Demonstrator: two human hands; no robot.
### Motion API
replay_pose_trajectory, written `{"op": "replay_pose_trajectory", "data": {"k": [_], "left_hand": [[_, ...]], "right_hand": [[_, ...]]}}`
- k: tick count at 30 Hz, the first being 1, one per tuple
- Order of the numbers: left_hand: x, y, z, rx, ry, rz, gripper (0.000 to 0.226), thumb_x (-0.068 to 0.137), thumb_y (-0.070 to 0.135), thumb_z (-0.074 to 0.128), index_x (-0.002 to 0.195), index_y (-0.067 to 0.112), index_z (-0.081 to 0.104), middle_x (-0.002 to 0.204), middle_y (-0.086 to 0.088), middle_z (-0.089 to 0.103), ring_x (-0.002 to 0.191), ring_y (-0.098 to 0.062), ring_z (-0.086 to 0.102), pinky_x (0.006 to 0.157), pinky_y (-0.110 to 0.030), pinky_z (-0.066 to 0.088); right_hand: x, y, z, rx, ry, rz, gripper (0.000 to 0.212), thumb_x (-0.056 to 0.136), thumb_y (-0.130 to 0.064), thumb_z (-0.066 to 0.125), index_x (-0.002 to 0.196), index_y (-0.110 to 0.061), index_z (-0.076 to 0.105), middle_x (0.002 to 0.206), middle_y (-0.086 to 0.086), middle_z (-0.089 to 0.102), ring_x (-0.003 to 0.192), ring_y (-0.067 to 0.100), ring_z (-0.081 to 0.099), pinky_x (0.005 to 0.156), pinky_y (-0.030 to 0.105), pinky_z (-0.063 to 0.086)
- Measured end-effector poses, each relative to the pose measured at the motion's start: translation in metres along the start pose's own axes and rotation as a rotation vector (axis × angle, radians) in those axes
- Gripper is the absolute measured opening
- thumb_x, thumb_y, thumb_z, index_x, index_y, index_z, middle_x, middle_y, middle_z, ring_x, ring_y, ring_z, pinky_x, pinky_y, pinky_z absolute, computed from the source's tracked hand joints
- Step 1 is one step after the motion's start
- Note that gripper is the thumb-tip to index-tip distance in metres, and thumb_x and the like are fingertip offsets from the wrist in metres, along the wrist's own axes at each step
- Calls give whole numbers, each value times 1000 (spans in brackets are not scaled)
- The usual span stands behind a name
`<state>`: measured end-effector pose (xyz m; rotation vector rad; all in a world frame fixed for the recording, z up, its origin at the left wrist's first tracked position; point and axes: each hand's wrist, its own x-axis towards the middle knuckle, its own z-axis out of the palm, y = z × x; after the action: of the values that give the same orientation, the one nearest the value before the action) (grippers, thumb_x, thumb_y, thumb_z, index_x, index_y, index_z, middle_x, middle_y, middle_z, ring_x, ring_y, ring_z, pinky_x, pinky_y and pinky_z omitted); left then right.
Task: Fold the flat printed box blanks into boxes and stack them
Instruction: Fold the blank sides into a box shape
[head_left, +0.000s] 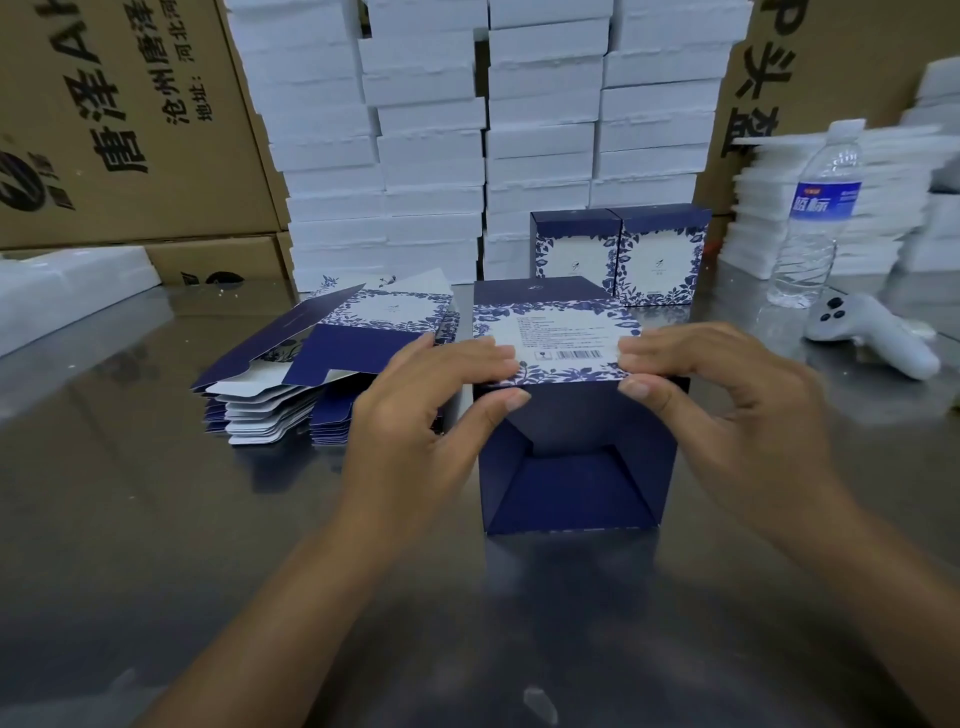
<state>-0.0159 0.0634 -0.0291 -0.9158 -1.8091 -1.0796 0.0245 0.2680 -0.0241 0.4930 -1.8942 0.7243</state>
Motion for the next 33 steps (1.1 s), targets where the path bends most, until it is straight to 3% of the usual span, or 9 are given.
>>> {"op": "replay_pose_trajectory", "data": {"k": [7,12,17,21,24,27,30,33], "left_hand": [[2,-3,0,13,9,3,19,84,22,61,86,7,72,97,10,66,98,-4,62,85,-45,51],[3,-6,-4,-19,-7,-79,7,85,21,67,90,18,69,98,19,63,100,-4,62,90,-35,49],[5,-5,-6,-63,-34,-145,9,84,17,62,90,23,65,98,19,64,101,-2,63,93,-28,48],[6,-5,-6,-104,-43,-170,8,83,15,63,90,20,66,96,17,65,100,3,61,90,-14,45],[2,-5,-5,-133,-80,-203,9,84,20,64,92,24,66,107,11,64,108,2,58,93,-12,40],[-3,-4,-3,-234,-195,-380,31,81,37,68,109,45,60,137,15,45,131,3,37,104,-24,36],[-8,-4,3,-330,-282,-511,63,82,35,68,133,55,37,142,33,32,136,6,29,109,-37,36],[-10,-5,8,-262,-284,-469,62,86,27,66,136,51,36,132,44,34,129,14,32,106,-20,37]], "right_hand": [[1,3,-1,2,-2,4,17,81,-23,67,89,-9,73,93,-2,69,89,17,66,84,30,51],[0,10,-6,11,2,53,20,85,-26,64,94,-10,72,101,-2,68,93,10,66,90,22,48],[1,7,-4,71,-35,127,19,85,-30,58,94,-17,69,101,-9,66,97,2,62,90,11,44],[0,10,-4,129,-43,179,13,86,-35,60,93,-26,66,104,-8,67,100,1,62,92,19,46],[-6,12,-1,189,-123,292,20,81,-50,63,99,-43,59,123,-20,58,117,0,53,96,26,44],[-13,11,6,229,-270,387,48,66,-61,67,107,-57,42,132,-31,45,122,-2,47,94,14,39],[-17,11,13,187,-290,371,57,64,-60,63,112,-62,32,122,-30,47,114,-1,50,86,4,40],[-19,10,17,116,-221,321,55,70,-52,63,116,-58,32,126,-19,47,112,3,50,89,8,41]]}}
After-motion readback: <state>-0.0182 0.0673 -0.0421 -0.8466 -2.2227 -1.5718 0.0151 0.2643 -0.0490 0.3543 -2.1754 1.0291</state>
